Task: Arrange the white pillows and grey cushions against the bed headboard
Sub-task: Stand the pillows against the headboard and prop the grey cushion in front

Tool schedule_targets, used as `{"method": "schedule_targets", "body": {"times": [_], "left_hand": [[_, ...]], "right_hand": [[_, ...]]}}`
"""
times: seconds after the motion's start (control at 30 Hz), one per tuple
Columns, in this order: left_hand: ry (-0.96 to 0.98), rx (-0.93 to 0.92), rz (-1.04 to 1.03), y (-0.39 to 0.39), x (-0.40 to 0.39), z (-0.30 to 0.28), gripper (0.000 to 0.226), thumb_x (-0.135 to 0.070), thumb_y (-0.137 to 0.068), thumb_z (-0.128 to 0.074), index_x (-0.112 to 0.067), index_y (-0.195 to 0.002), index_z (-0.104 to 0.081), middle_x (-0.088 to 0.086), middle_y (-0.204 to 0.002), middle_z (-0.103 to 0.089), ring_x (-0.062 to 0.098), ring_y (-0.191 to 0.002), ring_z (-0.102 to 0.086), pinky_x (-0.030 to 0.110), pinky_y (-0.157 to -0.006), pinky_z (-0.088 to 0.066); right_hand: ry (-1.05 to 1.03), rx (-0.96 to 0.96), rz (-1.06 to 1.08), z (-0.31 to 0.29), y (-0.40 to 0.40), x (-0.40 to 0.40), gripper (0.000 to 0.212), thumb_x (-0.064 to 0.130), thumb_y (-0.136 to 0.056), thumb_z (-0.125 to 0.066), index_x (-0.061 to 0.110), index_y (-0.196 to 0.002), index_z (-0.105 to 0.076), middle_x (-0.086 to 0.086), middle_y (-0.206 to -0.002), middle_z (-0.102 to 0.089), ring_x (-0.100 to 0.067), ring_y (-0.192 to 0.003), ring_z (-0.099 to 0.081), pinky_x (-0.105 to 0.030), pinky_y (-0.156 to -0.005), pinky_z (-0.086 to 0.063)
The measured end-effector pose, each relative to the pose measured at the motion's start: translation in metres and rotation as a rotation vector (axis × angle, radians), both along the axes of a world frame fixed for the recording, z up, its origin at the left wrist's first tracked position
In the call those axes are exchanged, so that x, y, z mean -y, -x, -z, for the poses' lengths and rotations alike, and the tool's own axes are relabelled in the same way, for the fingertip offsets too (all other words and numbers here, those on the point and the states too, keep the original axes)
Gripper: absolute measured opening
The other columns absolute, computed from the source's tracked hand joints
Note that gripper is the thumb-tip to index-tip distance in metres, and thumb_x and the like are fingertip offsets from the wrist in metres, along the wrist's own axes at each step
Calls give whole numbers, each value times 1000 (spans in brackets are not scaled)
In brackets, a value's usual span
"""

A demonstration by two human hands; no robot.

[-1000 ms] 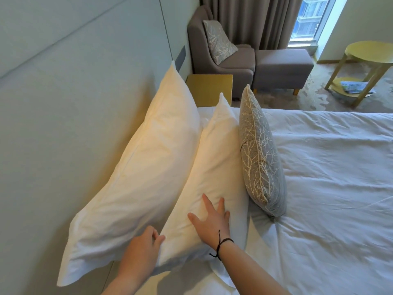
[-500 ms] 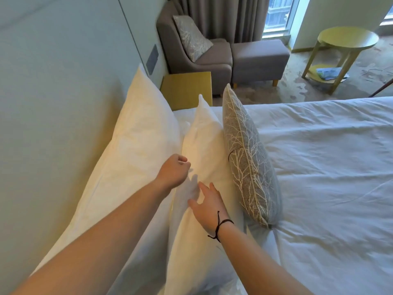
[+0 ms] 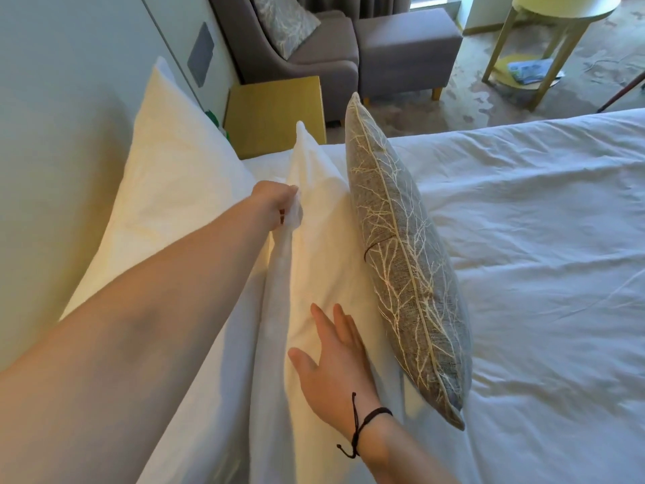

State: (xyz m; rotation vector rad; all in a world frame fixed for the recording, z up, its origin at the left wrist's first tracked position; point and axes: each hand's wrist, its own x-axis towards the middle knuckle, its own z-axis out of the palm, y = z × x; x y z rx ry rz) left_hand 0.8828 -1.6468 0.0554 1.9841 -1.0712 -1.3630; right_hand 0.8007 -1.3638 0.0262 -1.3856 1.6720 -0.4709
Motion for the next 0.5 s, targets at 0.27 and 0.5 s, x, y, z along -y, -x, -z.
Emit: {"method": "schedule_targets", "body": {"times": [0.27,0.5], "left_hand": [[399,493,-73,-42,43,-33,27,-5,-79,-60,-23,-98,-55,-1,-99,-55,23,-95,-56,35,-88,-54],[468,931,246,-58,28,-22,17,-12,-92,-55,-13,-109,-55,18,-109,-61,38,-100,-58,45,-85,-48]], "right_hand": [[12,-84,-35,3,-21,-2,76,67,-88,-34,46,-148,6,10,-159,23,-8,-141,31,-41,-116,16],[-48,-152,-153,1,-27,-21,78,58,-89,-42,43,-149,5,2,-158,29,-17,-141,35,-47,-114,20]]}}
